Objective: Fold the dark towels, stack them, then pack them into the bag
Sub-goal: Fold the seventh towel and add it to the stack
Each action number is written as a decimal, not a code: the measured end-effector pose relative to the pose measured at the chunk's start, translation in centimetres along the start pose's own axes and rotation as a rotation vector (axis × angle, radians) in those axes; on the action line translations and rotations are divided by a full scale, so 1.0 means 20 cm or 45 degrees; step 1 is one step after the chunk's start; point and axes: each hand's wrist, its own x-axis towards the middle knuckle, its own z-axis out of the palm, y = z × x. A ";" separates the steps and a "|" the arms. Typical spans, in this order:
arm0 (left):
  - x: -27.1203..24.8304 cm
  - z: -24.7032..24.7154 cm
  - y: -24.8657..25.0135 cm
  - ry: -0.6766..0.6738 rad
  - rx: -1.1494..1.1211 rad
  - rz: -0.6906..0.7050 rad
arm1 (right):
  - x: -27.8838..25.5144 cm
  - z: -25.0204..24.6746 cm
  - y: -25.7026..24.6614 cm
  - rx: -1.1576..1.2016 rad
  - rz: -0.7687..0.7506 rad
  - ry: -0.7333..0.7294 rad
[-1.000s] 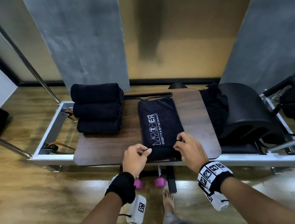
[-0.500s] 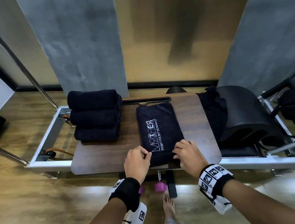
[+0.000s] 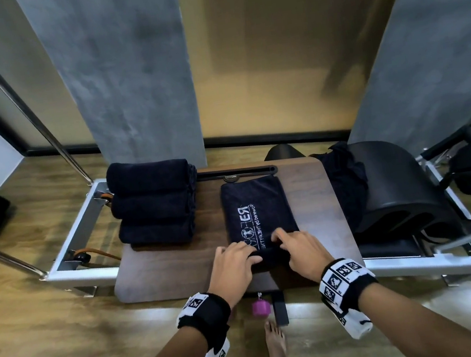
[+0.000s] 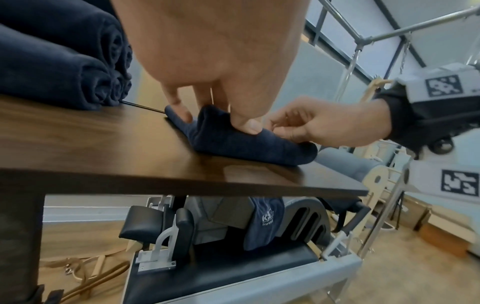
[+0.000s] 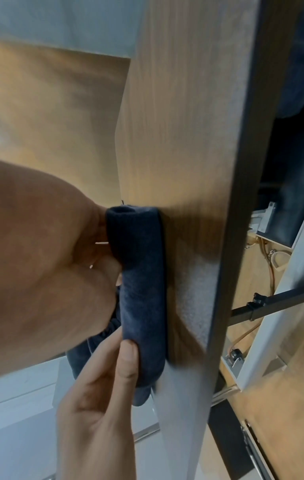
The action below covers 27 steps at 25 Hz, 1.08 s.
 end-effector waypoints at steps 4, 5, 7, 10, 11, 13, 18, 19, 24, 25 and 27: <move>0.11 -0.01 0.01 -0.086 -0.001 -0.159 | -0.03 0.01 0.01 -0.041 -0.145 0.268; 0.13 -0.01 0.01 -0.109 -0.021 -0.191 | -0.03 0.02 0.02 -0.079 -0.204 0.239; 0.16 -0.01 0.00 -0.135 -0.038 -0.210 | 0.00 0.03 0.03 -0.095 -0.282 0.154; 0.16 -0.02 -0.01 -0.107 -0.059 -0.155 | 0.07 0.02 0.03 -0.034 -0.256 0.074; 0.15 -0.02 -0.02 -0.069 -0.101 -0.127 | 0.10 0.01 0.03 -0.026 -0.240 0.061; 0.13 -0.01 -0.04 0.046 -0.179 -0.060 | 0.15 0.00 0.04 0.004 -0.214 0.039; 0.12 -0.03 -0.14 0.166 -0.119 0.043 | 0.25 -0.02 0.07 0.109 -0.093 -0.050; 0.13 -0.03 -0.15 0.093 -0.074 0.050 | 0.26 -0.02 0.07 0.131 -0.074 -0.057; 0.24 -0.05 -0.17 0.028 -0.168 -0.113 | 0.30 -0.04 0.11 0.413 -0.031 0.002; 0.26 -0.05 -0.17 0.031 -0.140 -0.131 | 0.30 -0.04 0.13 0.427 -0.046 0.093; 0.29 -0.05 -0.17 0.038 -0.072 -0.150 | 0.29 -0.05 0.15 0.343 -0.120 0.236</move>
